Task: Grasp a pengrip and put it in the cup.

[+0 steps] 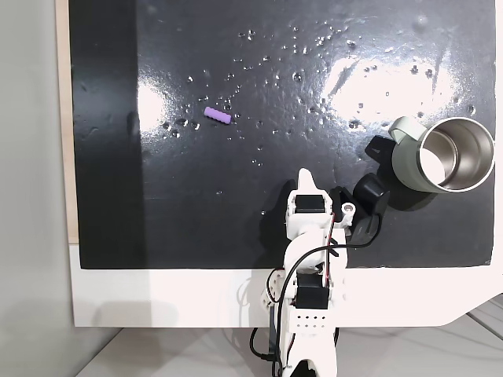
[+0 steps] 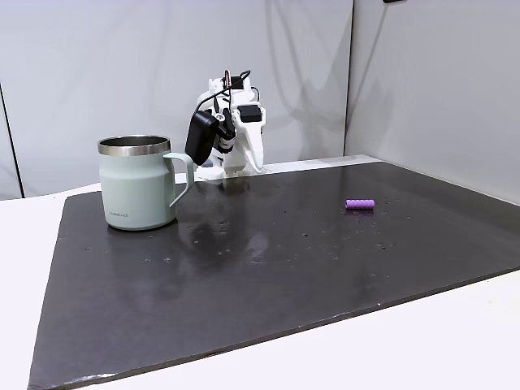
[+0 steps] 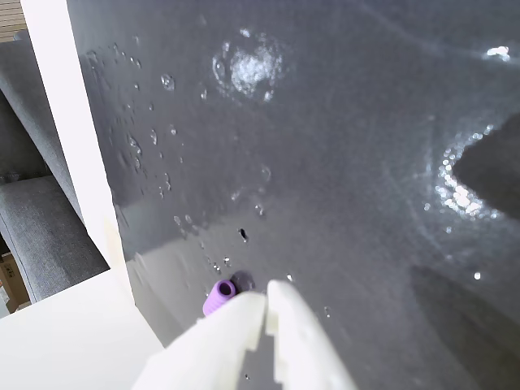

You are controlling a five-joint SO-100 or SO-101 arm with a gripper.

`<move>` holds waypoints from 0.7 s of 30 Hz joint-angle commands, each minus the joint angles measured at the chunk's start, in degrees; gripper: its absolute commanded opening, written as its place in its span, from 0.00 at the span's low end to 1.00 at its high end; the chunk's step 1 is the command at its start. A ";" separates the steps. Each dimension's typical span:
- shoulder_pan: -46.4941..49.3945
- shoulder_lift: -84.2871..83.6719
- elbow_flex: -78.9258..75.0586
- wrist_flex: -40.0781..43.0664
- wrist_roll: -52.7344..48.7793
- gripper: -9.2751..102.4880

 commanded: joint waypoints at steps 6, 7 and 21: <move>-0.97 0.44 -0.18 -0.26 -2.64 0.08; -0.97 0.44 -0.18 -0.26 -2.64 0.08; -2.99 -3.16 -14.15 8.09 -1.41 0.08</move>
